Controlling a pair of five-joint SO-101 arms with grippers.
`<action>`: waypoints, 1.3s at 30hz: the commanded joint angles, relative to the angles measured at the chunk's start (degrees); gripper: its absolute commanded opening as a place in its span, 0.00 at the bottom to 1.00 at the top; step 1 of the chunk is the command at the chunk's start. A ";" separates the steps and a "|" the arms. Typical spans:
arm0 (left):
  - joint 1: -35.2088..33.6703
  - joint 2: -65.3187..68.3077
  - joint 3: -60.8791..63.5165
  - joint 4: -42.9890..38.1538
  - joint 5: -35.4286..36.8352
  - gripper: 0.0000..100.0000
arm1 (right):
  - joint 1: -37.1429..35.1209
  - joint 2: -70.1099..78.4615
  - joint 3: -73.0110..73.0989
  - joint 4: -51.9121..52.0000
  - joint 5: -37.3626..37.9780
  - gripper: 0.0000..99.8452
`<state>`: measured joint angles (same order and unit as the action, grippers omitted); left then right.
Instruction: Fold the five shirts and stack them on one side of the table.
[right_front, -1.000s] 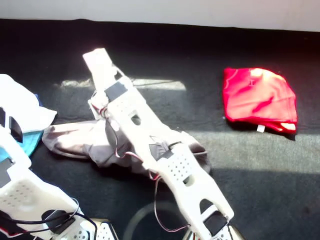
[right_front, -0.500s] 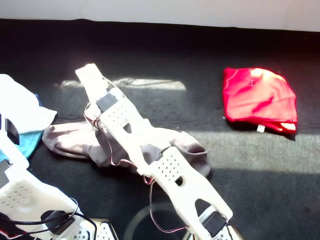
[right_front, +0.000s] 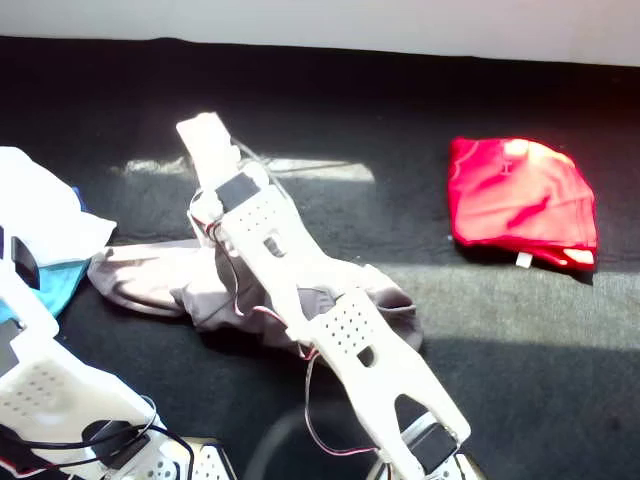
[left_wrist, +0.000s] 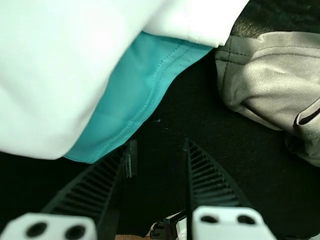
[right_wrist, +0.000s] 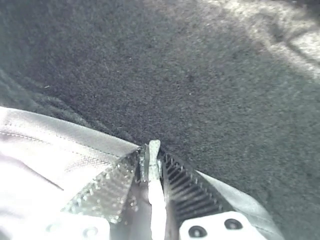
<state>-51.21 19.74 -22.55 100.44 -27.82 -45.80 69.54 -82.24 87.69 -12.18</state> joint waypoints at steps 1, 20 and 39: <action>0.40 -3.38 -1.71 0.53 -0.44 0.16 | 3.03 -5.67 -8.13 6.11 1.23 0.01; 20.18 -3.30 -1.98 0.53 10.55 0.16 | 18.33 -42.77 0.84 13.67 16.26 0.01; 32.57 -3.12 -14.81 0.53 16.97 0.16 | 15.60 -117.32 99.03 13.23 33.41 0.01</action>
<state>-23.87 19.65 -35.03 100.53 -11.12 -32.09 -40.00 5.23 100.53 18.95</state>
